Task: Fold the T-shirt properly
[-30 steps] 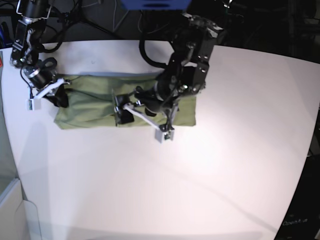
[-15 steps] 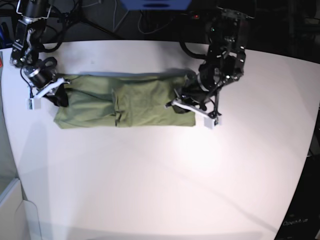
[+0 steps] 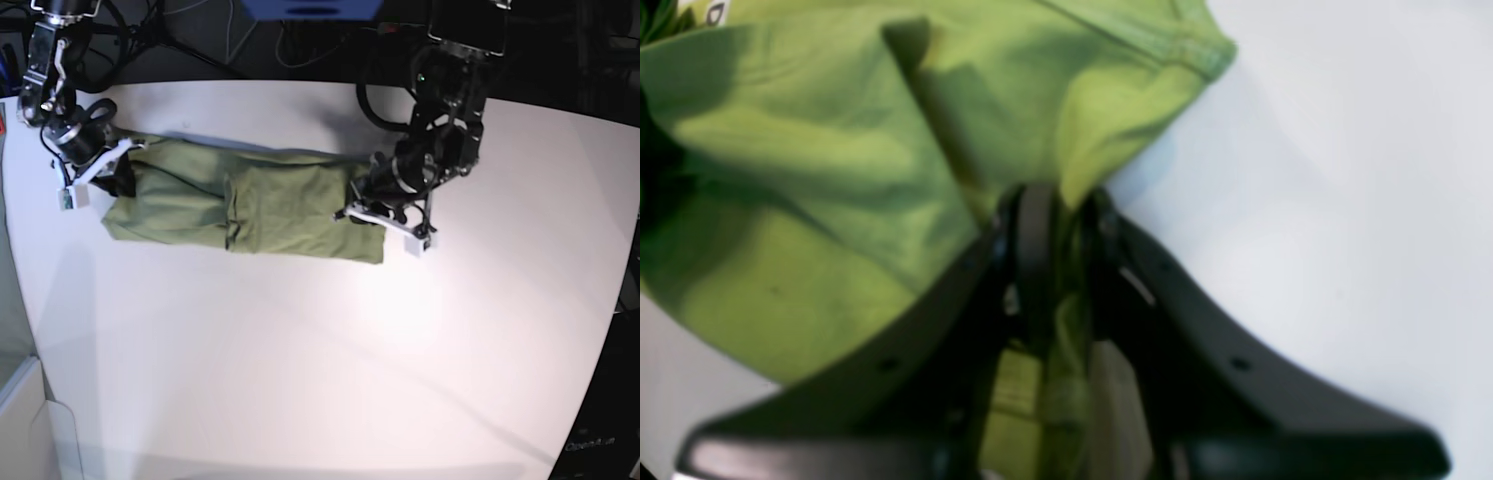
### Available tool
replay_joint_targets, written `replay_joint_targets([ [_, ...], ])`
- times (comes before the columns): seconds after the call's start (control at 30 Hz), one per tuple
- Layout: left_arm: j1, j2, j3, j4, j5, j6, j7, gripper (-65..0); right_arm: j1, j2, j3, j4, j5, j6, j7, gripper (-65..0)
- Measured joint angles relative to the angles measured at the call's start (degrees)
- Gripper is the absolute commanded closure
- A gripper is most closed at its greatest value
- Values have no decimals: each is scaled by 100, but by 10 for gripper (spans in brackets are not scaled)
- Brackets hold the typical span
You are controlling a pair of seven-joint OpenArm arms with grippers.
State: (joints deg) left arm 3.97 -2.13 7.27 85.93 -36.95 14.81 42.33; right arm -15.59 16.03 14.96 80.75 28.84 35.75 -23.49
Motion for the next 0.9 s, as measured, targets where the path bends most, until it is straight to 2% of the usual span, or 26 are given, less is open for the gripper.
replay_joint_targets([
  [0.1,0,-15,0,-2,0,0,-15,-16,-55,0,4,299,20,4,33,-91],
  [0.27,17,-28,-7,-2,-17,0,-22,-16,-199,2,28,782,11,0,0,-219],
  [0.43,160,-28,-26,9,-59,-48,-129,-16,-382,-118,369,1176,20,2,7,-299],
  [0.53,210,-28,-28,28,-61,-90,-168,-16,-374,-291,721,1237,17,7,-461,-338],
  [0.63,284,-28,-33,61,-66,-109,-203,-16,-365,-337,844,1237,17,2,-776,-355],
  [0.77,321,-28,-33,96,-66,-107,-201,-16,-361,-358,837,1237,20,13,-800,-355],
  [0.9,319,-28,-37,96,-66,-107,-188,-16,-365,-533,820,1222,17,28,-796,-355],
])
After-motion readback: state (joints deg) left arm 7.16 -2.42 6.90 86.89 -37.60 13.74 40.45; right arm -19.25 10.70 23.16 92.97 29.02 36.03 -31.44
